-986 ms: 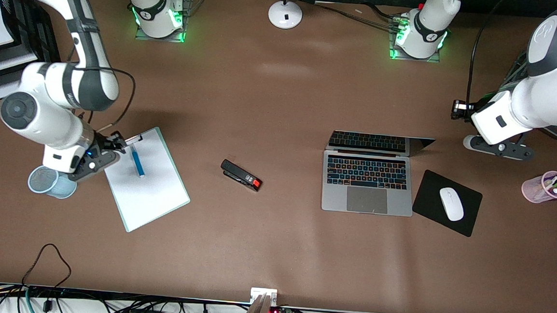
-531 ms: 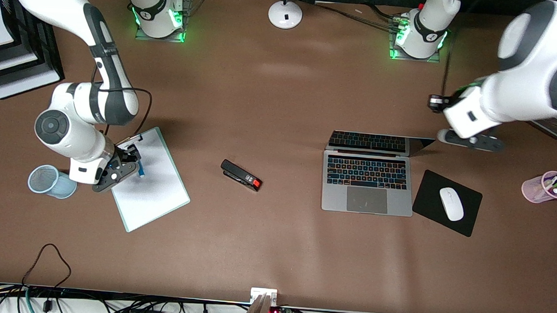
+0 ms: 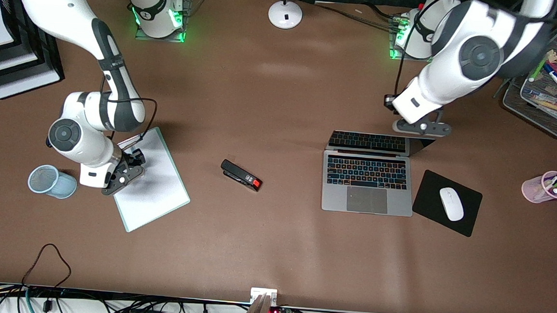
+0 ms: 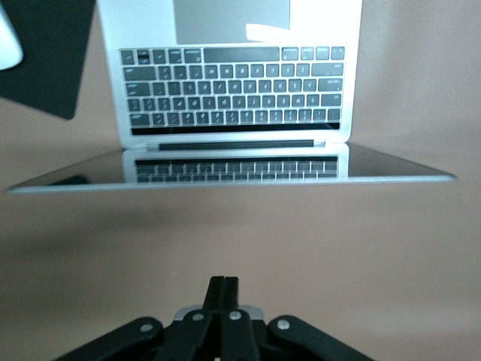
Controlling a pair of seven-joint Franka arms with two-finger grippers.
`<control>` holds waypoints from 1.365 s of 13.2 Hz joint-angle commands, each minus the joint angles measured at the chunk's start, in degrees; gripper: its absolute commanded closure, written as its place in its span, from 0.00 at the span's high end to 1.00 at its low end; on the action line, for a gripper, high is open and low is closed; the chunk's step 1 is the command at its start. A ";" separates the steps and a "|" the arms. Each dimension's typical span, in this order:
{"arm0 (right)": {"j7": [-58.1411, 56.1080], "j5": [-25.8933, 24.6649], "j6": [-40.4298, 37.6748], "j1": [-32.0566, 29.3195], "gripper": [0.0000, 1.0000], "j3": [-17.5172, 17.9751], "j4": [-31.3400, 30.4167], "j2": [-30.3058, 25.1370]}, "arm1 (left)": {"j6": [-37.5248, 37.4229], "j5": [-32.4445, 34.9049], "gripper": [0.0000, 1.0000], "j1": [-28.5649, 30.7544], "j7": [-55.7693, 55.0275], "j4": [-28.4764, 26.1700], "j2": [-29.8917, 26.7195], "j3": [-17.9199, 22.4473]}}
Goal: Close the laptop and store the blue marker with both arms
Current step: 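Grasp the blue marker with the right gripper while the left gripper reaches the lid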
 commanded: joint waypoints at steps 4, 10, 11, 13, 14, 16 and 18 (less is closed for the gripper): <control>-1.43 1.05 2.35 -0.12 0.47 0.64 0.43 2.01 | 13.42 -0.43 0.00 1.25 -0.61 -6.23 1.25 -1.44; -1.34 1.05 2.36 -0.21 0.41 1.08 0.52 2.54 | 21.60 5.29 0.00 1.60 -0.61 -5.61 4.50 -1.27; -1.43 1.05 2.44 -0.29 0.40 1.00 0.52 2.63 | 23.09 5.46 0.00 1.77 -0.52 -5.53 4.86 -1.09; -1.43 1.05 2.36 -0.29 0.36 1.08 0.61 2.98 | 26.25 5.82 0.00 2.74 -0.34 -5.35 6.26 -1.09; -1.43 1.05 2.36 -0.38 0.36 1.08 0.69 2.98 | 27.31 5.90 0.00 2.83 -0.25 -4.74 7.40 -1.09; -1.43 1.05 2.44 -0.47 0.34 1.08 0.69 3.42 | 27.41 6.25 0.00 2.83 -0.43 -1.59 10.29 -1.00; -1.34 1.05 2.36 -0.47 0.23 1.08 0.87 3.51 | 27.50 7.48 0.00 2.83 -0.69 1.05 12.93 -0.91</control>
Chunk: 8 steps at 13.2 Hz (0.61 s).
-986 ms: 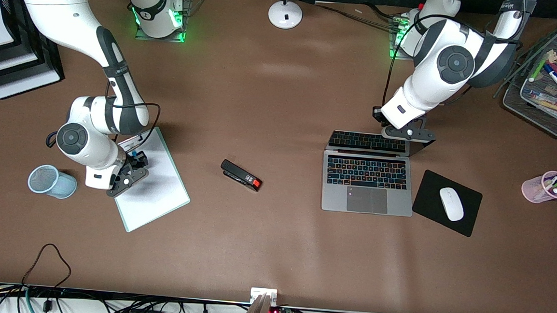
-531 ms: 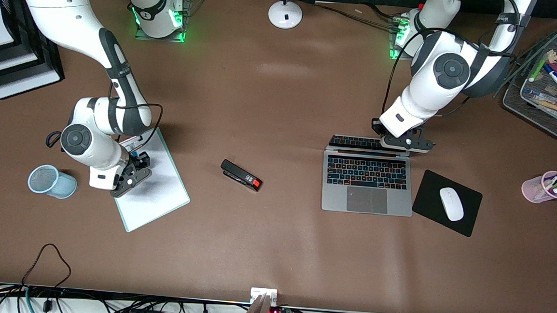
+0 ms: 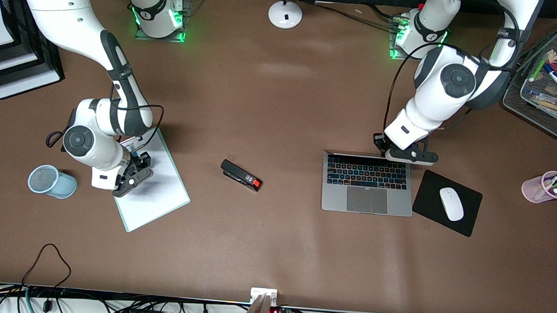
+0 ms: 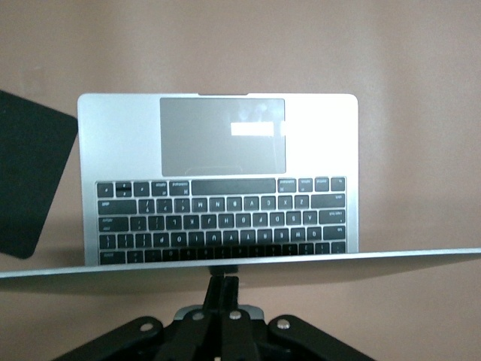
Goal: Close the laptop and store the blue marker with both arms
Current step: 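Grasp the blue marker with the right gripper while the left gripper reaches the lid, then lift the marker toward the cup while the left gripper pushes the lid down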
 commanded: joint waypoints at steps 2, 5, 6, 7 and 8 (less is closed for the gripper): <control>-1.30 1.05 0.38 -0.51 0.08 0.42 1.04 0.56 | 0.17 1.80 0.00 0.46 -0.18 6.55 6.11 -0.19; -1.30 1.13 -0.24 -0.60 0.00 0.42 1.74 -1.10 | 0.25 3.46 0.00 0.46 -0.44 9.01 9.37 -0.10; -1.30 1.13 -0.59 -0.60 0.00 0.34 1.83 -2.59 | 0.26 3.56 0.00 0.37 -0.44 9.98 10.42 -0.10; -1.38 1.13 -1.03 -0.69 0.00 0.34 1.83 -3.74 | 0.26 3.56 0.00 0.37 -0.35 11.29 11.65 -0.01; -1.38 1.13 -1.90 -1.30 0.00 0.34 2.01 -5.06 | 0.26 4.51 0.00 0.37 -0.35 12.44 12.97 0.16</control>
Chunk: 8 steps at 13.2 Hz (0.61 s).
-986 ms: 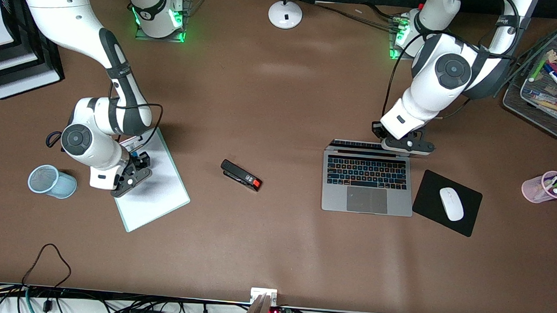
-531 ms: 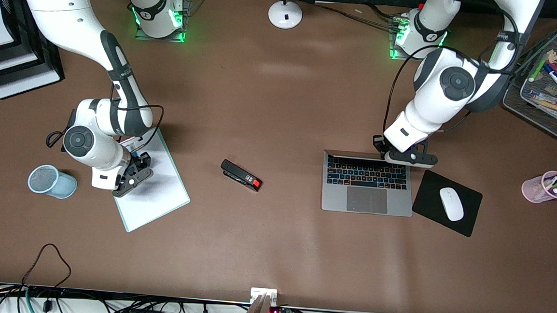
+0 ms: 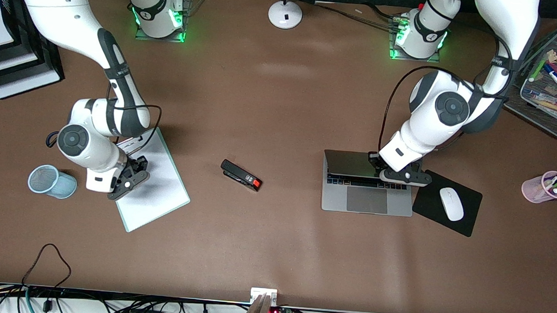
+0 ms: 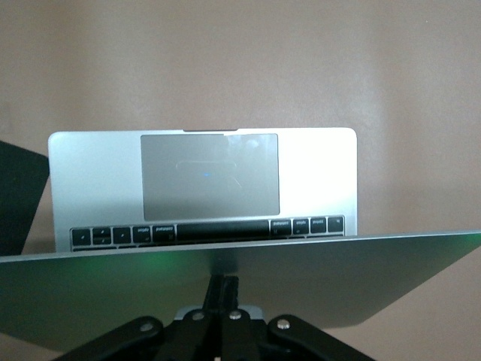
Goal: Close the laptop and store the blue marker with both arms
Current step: 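Lift the marker toward the cup while the left gripper pushes the lid down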
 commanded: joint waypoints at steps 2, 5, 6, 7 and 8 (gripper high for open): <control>-3.47 1.12 -2.67 -1.55 0.00 0.45 0.48 -5.28 | -0.06 6.81 0.00 0.03 -0.38 6.94 5.88 1.48; -4.46 1.12 -5.91 -1.73 0.00 0.36 2.76 -7.13 | 2.21 7.00 0.00 -0.05 -0.56 9.32 9.58 1.48; -4.89 1.12 -7.49 -1.90 0.00 0.45 3.90 -7.66 | 3.27 7.09 0.00 -0.05 -0.56 9.76 10.37 1.48; -7.33 1.12 -9.68 -2.25 0.00 0.45 5.65 -7.93 | 4.32 7.09 0.00 -0.05 -0.56 10.02 11.34 1.57; -10.49 1.30 -11.70 -2.34 0.00 0.36 7.32 -8.28 | 5.29 7.09 0.00 -0.14 -0.56 10.11 12.04 1.57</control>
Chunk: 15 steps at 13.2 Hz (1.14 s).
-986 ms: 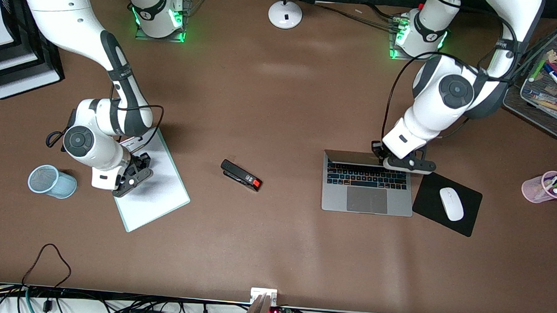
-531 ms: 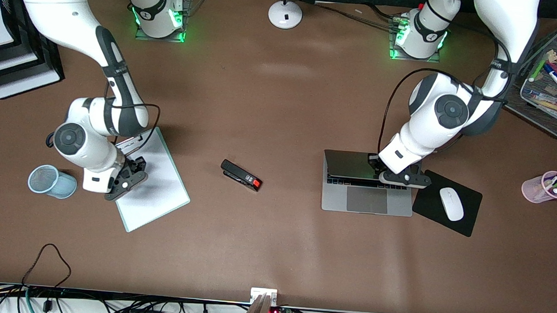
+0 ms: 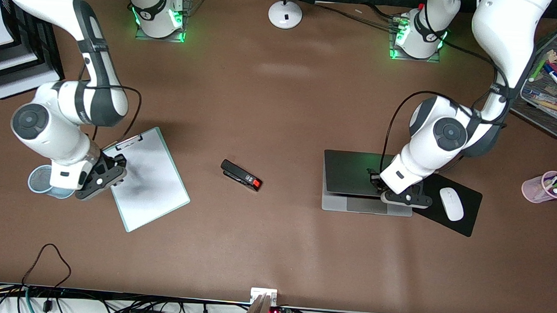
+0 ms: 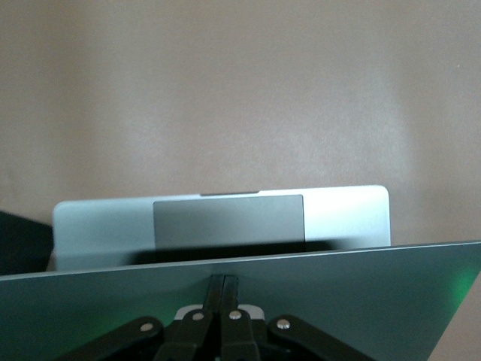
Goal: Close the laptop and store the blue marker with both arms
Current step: 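Lift the marker toward the cup while the left gripper pushes the lid down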
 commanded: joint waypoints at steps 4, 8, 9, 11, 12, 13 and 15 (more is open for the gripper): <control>-24.02 11.65 -9.52 -6.65 0.00 0.16 9.31 -0.73 | 6.46 2.09 0.00 -0.59 -0.43 2.35 6.24 0.98; -45.83 21.22 -9.09 -11.49 0.00 0.16 9.68 -0.11 | 10.34 2.26 0.00 -1.12 0.10 4.53 12.04 2.73; -50.06 24.55 -9.17 -12.37 0.00 0.16 9.68 0.24 | 10.43 2.26 0.00 -1.21 0.10 4.89 12.84 2.73; -57.98 32.29 -9.96 -14.13 0.00 0.16 9.68 0.24 | 10.52 2.26 0.00 -1.21 0.19 4.90 13.19 2.73; -61.06 34.67 -11.18 -15.18 0.00 0.16 9.68 0.24 | 10.52 2.26 0.00 -1.21 0.10 4.90 13.20 2.73; -63.35 36.70 -13.19 -16.76 0.00 0.16 9.68 0.33 | 10.52 2.26 0.00 -1.21 0.10 4.98 13.20 2.73; -68.10 42.93 -16.63 -19.83 0.00 0.24 10.29 1.99 | 10.08 2.26 0.00 -1.12 -0.08 6.20 13.02 2.73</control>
